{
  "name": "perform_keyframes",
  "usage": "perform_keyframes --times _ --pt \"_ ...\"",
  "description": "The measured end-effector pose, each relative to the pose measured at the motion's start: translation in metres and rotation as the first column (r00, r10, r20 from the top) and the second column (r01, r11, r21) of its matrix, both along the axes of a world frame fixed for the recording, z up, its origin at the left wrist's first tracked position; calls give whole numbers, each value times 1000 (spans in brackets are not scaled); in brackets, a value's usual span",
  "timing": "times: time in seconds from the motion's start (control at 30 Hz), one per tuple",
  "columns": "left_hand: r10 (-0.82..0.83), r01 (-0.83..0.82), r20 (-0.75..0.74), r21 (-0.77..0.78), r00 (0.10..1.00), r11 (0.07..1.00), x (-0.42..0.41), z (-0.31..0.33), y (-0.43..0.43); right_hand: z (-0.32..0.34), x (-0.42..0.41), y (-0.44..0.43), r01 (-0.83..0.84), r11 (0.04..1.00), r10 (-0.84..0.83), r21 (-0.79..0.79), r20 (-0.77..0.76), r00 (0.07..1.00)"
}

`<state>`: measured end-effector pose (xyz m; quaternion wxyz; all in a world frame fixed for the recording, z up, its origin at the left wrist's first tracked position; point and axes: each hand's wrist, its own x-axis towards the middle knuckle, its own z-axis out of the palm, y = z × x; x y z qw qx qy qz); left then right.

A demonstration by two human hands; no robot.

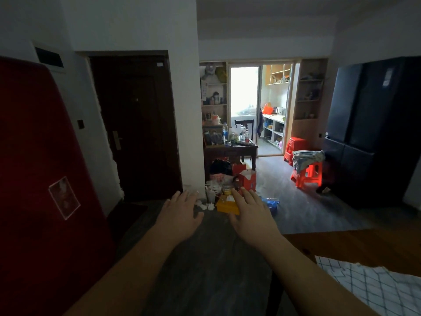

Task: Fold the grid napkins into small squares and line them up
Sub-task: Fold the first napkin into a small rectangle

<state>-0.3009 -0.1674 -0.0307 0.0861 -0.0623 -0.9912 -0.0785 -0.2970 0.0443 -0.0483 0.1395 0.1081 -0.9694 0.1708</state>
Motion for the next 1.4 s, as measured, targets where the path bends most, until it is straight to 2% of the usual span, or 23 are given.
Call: perform_keyframes --times 0.2,0.37,0.53,0.7,0.93,1.2,1.3,1.4 --pt "-29 29 11 -22 1000 999 -112 -4 48 -15 -110 47 43 999 -43 -13 9 999" --pt "-179 179 -7 20 984 984 -187 -11 110 -23 -161 107 150 989 -150 0 31 988" --pt "-371 371 -7 18 928 928 -252 -21 207 -30 -174 186 361 932 -362 28 55 931" --pt "-660 661 70 13 748 750 -289 -44 323 -49 -159 268 628 776 -628 59 162 761" --pt "-894 896 153 89 420 436 -295 -80 463 -81 -115 329 879 472 -864 70 235 445" --pt "-964 992 256 86 70 95 -243 -139 541 -131 -49 332 993 93 -935 77 348 61" --pt "-946 995 319 100 -60 -29 -216 -168 551 -154 -21 323 995 -8 -914 95 402 -46" --pt "-920 988 366 117 -138 -101 -194 -193 553 -178 3 316 991 -90 -883 103 452 -127"
